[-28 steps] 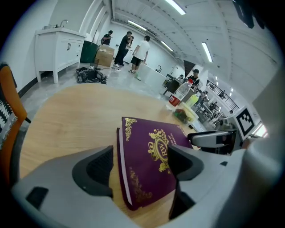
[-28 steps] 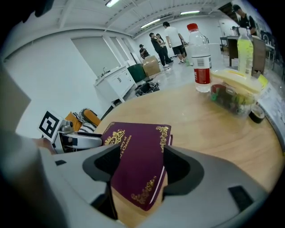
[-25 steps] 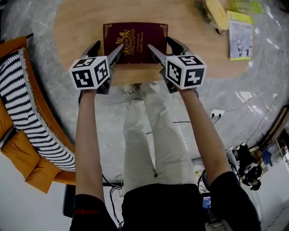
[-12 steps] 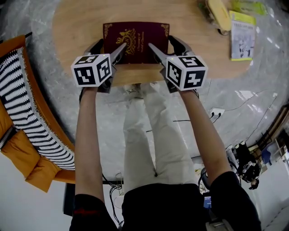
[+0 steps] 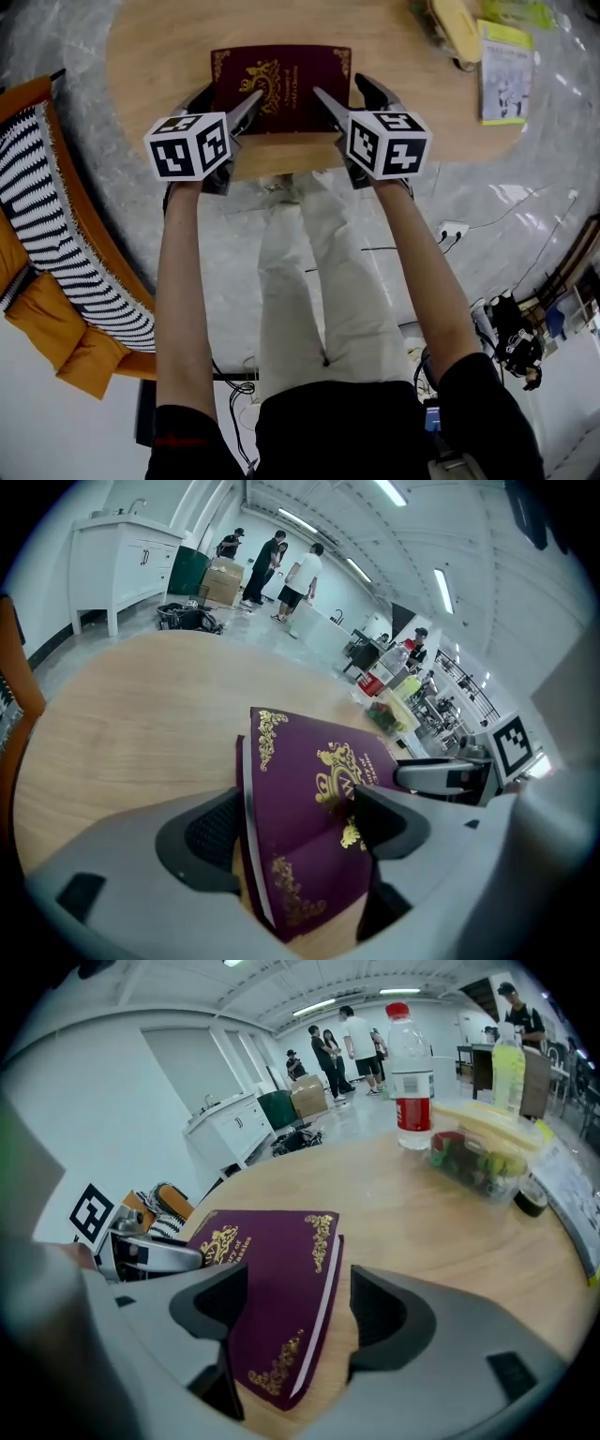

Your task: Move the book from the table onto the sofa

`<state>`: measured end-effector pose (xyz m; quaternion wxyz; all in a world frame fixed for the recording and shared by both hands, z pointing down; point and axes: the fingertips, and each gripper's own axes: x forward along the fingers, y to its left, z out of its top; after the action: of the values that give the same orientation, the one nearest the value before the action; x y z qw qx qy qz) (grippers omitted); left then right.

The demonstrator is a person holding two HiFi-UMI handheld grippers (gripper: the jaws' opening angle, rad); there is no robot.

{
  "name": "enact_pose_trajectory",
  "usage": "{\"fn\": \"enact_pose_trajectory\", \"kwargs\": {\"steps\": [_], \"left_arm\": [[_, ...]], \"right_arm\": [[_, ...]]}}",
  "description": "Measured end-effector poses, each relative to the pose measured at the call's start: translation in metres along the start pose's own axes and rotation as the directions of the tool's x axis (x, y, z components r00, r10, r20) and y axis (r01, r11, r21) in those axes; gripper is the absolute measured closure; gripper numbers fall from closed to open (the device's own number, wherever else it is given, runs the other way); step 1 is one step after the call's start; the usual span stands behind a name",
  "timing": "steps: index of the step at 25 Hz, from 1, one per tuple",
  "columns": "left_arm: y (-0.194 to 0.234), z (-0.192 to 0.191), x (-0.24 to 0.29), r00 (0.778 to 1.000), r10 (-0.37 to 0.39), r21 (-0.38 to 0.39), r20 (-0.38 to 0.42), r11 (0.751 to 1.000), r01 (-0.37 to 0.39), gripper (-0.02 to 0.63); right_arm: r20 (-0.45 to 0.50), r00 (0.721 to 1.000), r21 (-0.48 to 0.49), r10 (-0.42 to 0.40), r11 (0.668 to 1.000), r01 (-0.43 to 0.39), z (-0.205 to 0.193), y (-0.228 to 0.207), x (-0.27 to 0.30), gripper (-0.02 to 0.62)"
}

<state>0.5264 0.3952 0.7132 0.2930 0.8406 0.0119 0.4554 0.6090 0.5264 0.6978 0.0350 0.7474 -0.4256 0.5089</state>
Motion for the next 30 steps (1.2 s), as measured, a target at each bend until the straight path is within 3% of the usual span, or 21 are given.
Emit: {"fn": "enact_pose_trajectory", "kwargs": {"steps": [6,11,14,30], "left_arm": [[-0.002,-0.001,0.002,0.999,-0.029,-0.024,0.013,0.999,0.029,0.218],[-0.003,-0.002,0.003,1.0,-0.025,-0.027,0.017,0.999,0.026,0.216],[-0.003,-0.002,0.003,1.0,-0.024,-0.027,0.018,0.999,0.024,0.218],[-0.001,-0.001,0.001,1.0,-0.019,-0.046,0.002,0.999,0.019,0.235]], "right_arm": [[-0.028,0.998,0.033,0.052,0.998,-0.051,-0.006,0.004,0.011,0.252],[-0.044,0.991,0.158,0.129,0.98,-0.121,-0.012,0.002,0.014,0.253],[-0.043,0.986,0.185,0.163,0.971,-0.152,-0.013,0.003,0.017,0.253],[-0.024,0.987,0.192,0.162,0.969,-0.154,-0.012,0.003,0.016,0.273]]}}
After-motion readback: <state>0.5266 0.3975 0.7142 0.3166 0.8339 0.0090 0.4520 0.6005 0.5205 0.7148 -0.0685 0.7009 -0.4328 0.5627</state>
